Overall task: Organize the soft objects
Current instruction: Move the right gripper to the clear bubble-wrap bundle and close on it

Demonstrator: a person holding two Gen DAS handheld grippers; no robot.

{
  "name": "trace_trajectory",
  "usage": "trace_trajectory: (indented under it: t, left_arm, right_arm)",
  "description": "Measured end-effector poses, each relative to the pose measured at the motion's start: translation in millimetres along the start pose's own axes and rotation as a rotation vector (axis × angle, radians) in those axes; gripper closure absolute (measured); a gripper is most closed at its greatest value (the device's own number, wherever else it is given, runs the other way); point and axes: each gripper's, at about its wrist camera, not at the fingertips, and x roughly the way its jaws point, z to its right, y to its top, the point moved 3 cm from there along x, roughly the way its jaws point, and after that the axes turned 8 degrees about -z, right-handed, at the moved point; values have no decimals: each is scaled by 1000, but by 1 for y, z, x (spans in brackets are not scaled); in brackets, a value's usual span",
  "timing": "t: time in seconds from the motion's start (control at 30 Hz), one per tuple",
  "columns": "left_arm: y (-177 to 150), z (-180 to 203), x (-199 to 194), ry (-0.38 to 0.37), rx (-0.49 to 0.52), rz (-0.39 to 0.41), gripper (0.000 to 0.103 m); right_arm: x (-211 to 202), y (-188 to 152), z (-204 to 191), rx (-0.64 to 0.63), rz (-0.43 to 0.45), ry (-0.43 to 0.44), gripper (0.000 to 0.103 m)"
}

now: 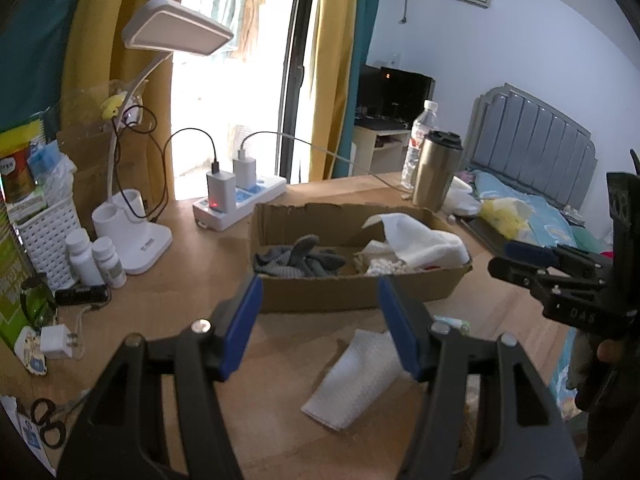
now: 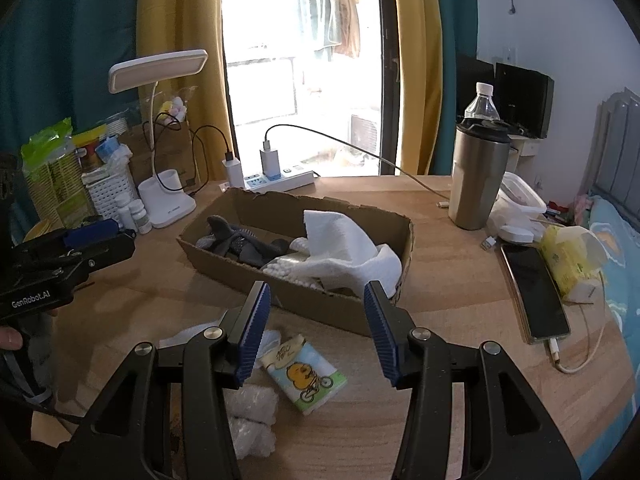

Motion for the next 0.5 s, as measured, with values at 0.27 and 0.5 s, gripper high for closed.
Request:
trace_trajectory:
  t: [0.27, 0.5]
  left_arm:
    - [-15, 6, -11, -9, 5, 1, 41]
    - [-29, 9, -17, -15, 7, 0, 40]
  right_arm:
    - [-11, -16, -8, -3, 1, -1, 51]
    - [-16, -30, -16, -11, -1, 6, 51]
